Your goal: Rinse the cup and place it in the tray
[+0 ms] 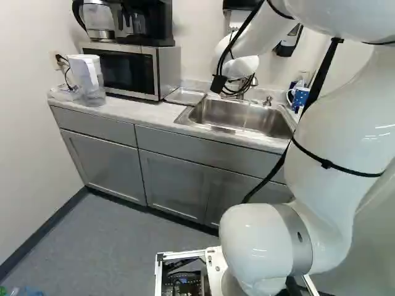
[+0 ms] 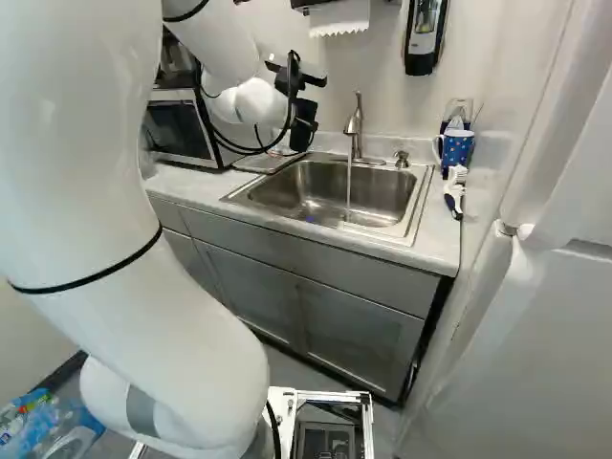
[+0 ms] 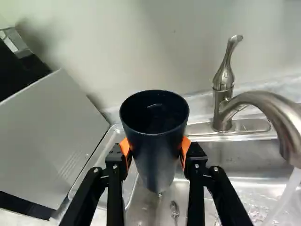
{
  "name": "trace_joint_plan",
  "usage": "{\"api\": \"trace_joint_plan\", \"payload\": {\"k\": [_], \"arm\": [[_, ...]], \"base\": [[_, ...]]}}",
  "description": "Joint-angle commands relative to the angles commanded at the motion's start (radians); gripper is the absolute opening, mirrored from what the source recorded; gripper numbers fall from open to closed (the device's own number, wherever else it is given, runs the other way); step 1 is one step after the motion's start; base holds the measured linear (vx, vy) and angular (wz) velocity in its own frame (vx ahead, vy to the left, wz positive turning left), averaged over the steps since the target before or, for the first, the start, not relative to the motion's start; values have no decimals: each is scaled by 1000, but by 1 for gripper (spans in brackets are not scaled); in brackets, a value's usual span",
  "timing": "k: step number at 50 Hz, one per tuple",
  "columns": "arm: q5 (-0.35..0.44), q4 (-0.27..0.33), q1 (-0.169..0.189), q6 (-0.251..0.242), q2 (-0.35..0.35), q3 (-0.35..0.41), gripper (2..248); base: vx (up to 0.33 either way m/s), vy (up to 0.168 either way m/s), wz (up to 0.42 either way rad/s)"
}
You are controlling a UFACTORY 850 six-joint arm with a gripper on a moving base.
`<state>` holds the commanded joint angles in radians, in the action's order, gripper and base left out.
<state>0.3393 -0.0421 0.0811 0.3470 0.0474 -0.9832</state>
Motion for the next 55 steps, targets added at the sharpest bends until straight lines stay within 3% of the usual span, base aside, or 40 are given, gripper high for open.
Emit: {"api": "trace_joint_plan", "payload": {"k": [55], "arm": [[0, 0, 0, 579, 0, 0, 122]], "base": [[0, 0, 0]]}}
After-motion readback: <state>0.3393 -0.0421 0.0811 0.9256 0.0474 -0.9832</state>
